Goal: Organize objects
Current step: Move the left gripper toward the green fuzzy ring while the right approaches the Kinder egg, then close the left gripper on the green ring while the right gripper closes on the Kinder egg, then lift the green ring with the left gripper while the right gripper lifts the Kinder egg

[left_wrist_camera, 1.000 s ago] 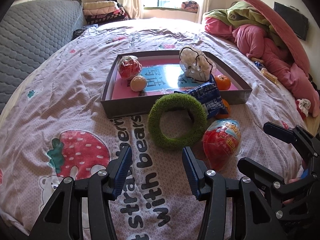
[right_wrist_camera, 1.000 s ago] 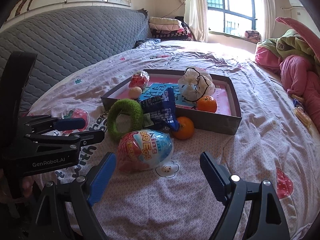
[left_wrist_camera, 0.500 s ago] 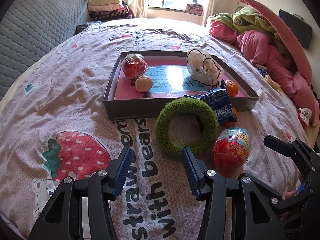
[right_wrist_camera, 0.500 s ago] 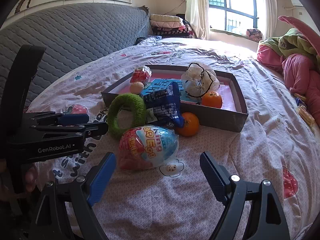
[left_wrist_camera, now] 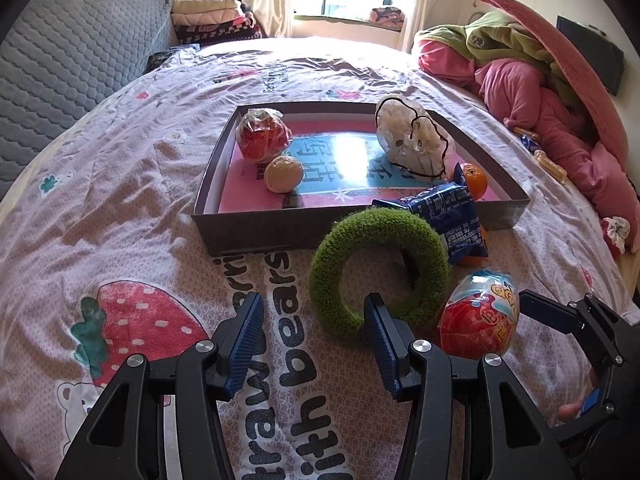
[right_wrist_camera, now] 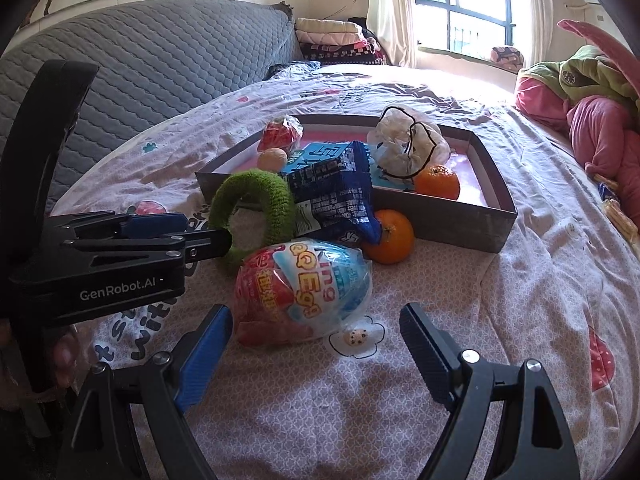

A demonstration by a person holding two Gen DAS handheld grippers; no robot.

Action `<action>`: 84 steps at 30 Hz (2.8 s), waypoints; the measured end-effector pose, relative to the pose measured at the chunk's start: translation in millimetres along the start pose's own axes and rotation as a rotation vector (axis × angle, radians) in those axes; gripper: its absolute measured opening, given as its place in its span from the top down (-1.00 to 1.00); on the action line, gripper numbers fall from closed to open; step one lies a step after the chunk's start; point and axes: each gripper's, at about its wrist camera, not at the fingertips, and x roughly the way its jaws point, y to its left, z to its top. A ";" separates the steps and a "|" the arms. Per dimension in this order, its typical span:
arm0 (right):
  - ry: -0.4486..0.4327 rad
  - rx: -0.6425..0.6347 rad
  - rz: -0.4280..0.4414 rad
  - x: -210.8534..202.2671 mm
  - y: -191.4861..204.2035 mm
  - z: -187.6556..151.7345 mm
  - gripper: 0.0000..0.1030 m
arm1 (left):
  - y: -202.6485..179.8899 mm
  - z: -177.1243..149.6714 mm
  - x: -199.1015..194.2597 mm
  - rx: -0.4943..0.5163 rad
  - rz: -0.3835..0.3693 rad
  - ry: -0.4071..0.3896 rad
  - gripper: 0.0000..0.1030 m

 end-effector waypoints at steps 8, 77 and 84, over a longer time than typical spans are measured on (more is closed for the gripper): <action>0.009 0.007 0.007 12.3 -1.4 2.3 -0.66 | 1.4 7.6 14.2 0.004 -0.009 0.005 -0.04; -0.199 -0.067 -0.086 -20.2 -4.3 23.9 -0.34 | -9.4 15.8 -21.3 0.036 -0.049 -0.166 0.71; -0.230 -0.061 -0.110 -28.8 -11.4 29.0 -0.34 | -10.7 18.2 -30.4 0.033 -0.043 -0.186 0.71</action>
